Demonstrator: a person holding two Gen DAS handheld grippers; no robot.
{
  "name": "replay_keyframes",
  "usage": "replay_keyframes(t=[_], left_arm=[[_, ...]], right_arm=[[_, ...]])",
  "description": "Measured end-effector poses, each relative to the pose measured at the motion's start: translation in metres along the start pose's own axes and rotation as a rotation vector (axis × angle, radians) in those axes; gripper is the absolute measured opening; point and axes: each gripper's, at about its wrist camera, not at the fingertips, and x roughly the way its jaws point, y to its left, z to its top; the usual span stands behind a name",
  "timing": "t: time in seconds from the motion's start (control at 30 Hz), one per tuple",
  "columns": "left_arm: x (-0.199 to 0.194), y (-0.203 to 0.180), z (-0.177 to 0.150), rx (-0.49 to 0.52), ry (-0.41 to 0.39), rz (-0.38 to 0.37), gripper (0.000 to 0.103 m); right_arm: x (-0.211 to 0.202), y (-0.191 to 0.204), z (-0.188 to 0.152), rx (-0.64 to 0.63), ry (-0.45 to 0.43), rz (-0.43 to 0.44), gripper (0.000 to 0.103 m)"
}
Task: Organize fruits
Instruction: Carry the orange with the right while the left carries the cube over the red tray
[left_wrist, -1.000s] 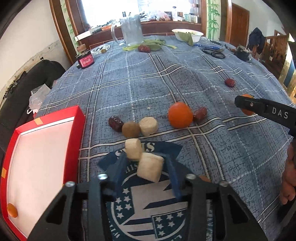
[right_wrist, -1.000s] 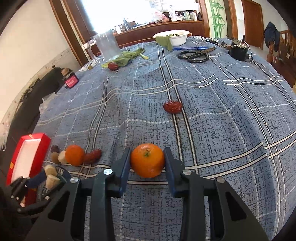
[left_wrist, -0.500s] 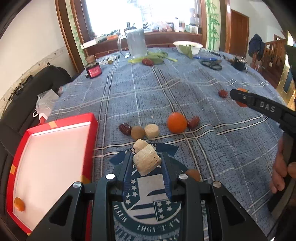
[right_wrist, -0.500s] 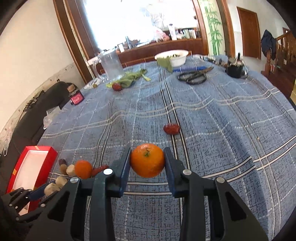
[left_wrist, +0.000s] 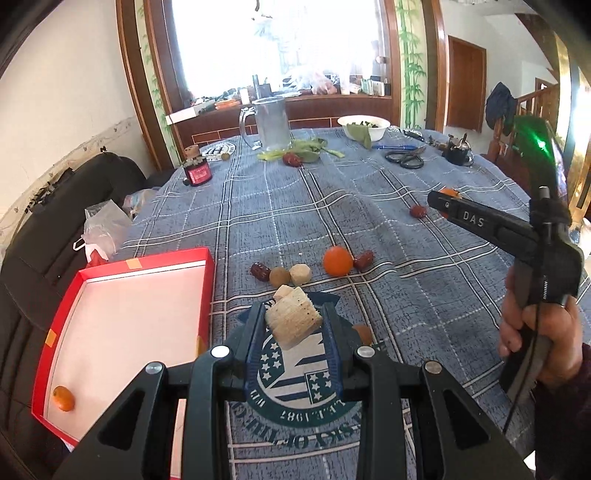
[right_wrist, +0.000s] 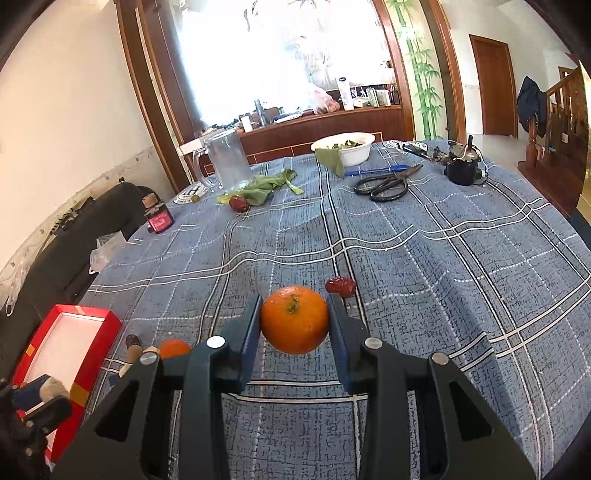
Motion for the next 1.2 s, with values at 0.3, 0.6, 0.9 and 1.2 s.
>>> replay_keyframes(t=[0.3,0.6,0.9,1.2], left_arm=[[-0.022,0.005,-0.003,-0.016,-0.039,-0.011,0.030],[-0.042,0.024,-0.013,-0.056,-0.076,-0.024,0.030],[-0.061,0.064,-0.023,-0.116,-0.123,-0.001,0.030],[-0.060,0.108,-0.037,-0.184,-0.130,0.038,0.030]], right_arm=[[-0.001,-0.002,0.000,-0.003,-0.020,-0.018,0.037],[0.002,-0.007,-0.001,-0.007,-0.028,-0.069,0.037],[-0.007,0.000,-0.007,-0.033,-0.047,-0.135,0.037],[-0.031,0.069,-0.035,-0.076,-0.051,-0.003,0.037]])
